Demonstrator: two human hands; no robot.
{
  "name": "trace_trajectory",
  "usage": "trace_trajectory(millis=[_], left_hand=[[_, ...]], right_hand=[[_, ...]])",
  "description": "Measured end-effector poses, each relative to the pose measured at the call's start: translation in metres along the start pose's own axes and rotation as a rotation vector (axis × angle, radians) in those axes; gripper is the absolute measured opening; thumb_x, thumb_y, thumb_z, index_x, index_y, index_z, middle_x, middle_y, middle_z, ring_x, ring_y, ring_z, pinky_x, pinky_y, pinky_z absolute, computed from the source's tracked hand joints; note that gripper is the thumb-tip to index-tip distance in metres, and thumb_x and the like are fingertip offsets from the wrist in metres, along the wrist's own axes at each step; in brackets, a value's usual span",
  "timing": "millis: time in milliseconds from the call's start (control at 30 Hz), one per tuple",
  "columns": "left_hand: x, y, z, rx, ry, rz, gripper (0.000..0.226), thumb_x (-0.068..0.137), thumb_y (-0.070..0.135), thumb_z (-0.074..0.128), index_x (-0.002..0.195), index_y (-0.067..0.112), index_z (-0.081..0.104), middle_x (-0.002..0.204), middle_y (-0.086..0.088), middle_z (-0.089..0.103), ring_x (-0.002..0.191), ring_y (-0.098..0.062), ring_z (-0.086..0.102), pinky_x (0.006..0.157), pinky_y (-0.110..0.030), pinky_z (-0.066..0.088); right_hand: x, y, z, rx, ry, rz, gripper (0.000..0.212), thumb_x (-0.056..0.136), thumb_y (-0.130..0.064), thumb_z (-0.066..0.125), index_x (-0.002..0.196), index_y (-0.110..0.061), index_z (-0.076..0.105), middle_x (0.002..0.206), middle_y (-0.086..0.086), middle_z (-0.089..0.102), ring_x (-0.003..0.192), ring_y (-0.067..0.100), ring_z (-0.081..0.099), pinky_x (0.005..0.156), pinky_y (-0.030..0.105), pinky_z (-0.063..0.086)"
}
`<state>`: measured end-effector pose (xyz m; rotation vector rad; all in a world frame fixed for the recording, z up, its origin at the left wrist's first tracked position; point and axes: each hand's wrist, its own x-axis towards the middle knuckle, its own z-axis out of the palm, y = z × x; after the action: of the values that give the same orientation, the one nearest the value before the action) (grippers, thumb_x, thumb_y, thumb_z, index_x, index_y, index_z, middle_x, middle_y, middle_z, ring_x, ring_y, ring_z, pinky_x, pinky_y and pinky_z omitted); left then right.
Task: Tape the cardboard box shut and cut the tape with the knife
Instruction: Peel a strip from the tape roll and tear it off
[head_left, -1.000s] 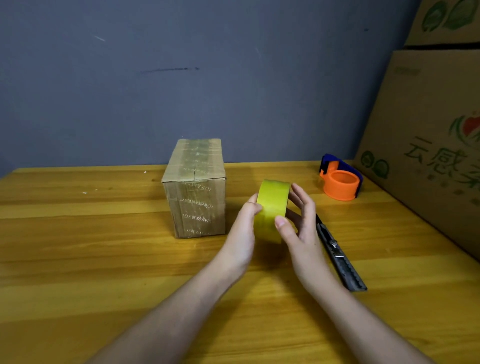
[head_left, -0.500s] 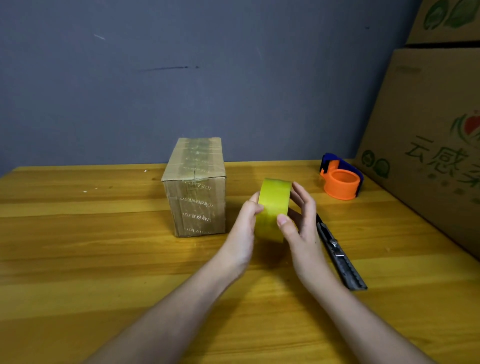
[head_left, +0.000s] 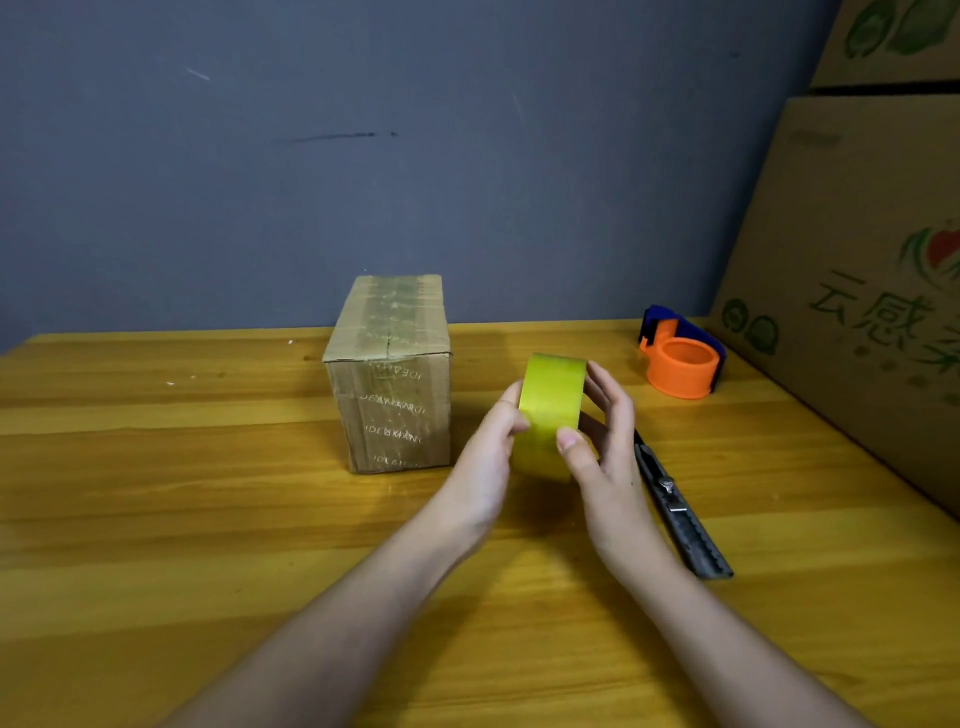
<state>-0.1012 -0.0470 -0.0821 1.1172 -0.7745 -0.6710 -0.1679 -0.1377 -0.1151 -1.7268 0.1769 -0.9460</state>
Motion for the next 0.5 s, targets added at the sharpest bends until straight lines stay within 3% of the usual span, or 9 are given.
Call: trace_trajectory(millis=[133, 233, 367, 500], left_hand=[[0.0004, -0.0015, 0.0009, -0.022, 0.028, -0.033, 0.041, 0.090, 0.021, 0.027, 0.123, 0.012, 0.049, 0.094, -0.006, 0.061, 0.080, -0.009, 0.058, 0.068, -0.015, 0.050], [0.0012, -0.0007, 0.0016, -0.020, 0.038, -0.039, 0.041, 0.088, 0.020, 0.028, 0.121, 0.011, 0.050, 0.094, -0.010, 0.060, 0.082, -0.014, 0.056, 0.070, -0.019, 0.049], [0.0019, -0.0006, -0.0015, 0.001, -0.016, -0.034, 0.039, 0.091, 0.008, 0.019, 0.115, 0.011, 0.050, 0.088, -0.008, 0.061, 0.071, -0.007, 0.060, 0.062, -0.014, 0.050], [0.0008, -0.0011, -0.0024, 0.007, -0.029, -0.036, 0.043, 0.087, 0.012, 0.025, 0.122, 0.007, 0.049, 0.089, -0.006, 0.061, 0.070, -0.003, 0.061, 0.062, -0.014, 0.050]], right_hand=[[-0.0001, 0.0010, 0.0006, 0.016, 0.004, 0.007, 0.075, 0.075, -0.047, 0.052, 0.142, -0.021, 0.029, 0.143, 0.002, 0.039, 0.116, -0.016, 0.044, 0.087, 0.004, 0.040], [-0.0006, 0.0008, 0.0003, 0.007, 0.003, 0.004, 0.076, 0.075, -0.047, 0.052, 0.142, -0.020, 0.029, 0.143, 0.002, 0.038, 0.116, -0.016, 0.043, 0.086, 0.004, 0.040], [0.0000, 0.0009, -0.0006, -0.006, 0.010, -0.005, 0.077, 0.074, -0.047, 0.052, 0.142, -0.019, 0.029, 0.143, 0.002, 0.038, 0.116, -0.016, 0.043, 0.085, 0.003, 0.040], [-0.0008, -0.0002, -0.0014, 0.003, -0.003, 0.004, 0.077, 0.074, -0.048, 0.051, 0.142, -0.021, 0.028, 0.141, -0.002, 0.039, 0.115, -0.018, 0.042, 0.085, 0.002, 0.039]])
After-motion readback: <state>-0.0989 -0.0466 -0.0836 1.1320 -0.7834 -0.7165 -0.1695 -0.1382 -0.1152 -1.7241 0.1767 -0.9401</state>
